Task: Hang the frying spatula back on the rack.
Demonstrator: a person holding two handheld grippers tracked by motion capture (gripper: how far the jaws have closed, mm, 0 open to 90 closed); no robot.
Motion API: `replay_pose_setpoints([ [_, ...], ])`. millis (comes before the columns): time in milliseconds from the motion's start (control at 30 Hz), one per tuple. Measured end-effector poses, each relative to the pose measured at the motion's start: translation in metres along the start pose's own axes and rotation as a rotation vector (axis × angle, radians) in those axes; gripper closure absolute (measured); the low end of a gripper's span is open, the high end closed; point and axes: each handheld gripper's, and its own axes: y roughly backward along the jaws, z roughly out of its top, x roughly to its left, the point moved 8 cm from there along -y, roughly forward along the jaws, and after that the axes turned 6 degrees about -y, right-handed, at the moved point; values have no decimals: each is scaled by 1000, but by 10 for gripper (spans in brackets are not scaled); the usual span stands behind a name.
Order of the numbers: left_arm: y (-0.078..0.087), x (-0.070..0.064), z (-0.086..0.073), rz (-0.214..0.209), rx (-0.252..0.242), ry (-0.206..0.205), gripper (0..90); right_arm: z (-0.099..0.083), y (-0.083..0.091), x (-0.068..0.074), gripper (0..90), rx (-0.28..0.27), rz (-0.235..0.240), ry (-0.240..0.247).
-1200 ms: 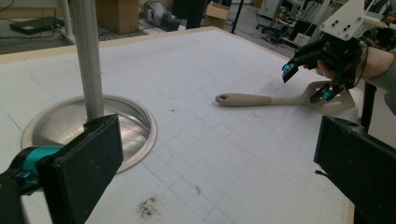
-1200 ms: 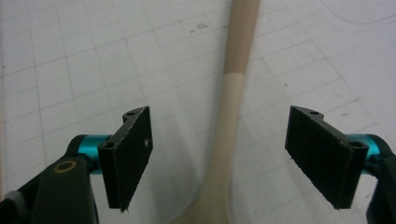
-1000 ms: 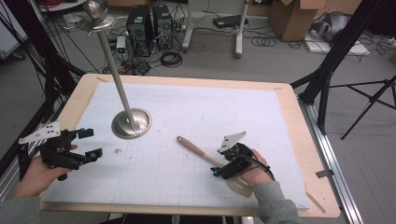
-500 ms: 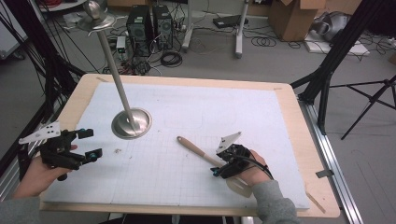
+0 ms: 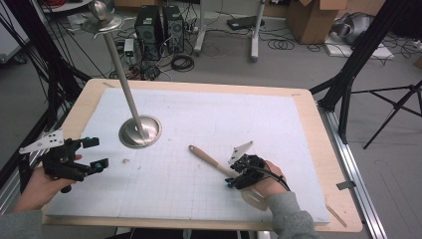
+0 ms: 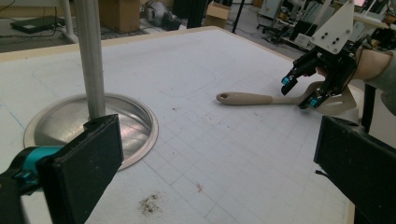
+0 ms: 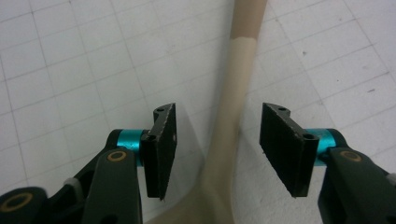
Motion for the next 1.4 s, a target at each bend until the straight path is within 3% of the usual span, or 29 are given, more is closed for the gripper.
replay_pose_setpoints([
  [367,0,0,0,0,2,-1,18,-3,1,-2,542,27,-16,-19],
  [900,2,1,0,2,0,0,18,-4,3,2,597,53,-76,28],
  [1400,2,2,-1,2,-1,4,18,-6,3,3,668,58,-56,-6],
])
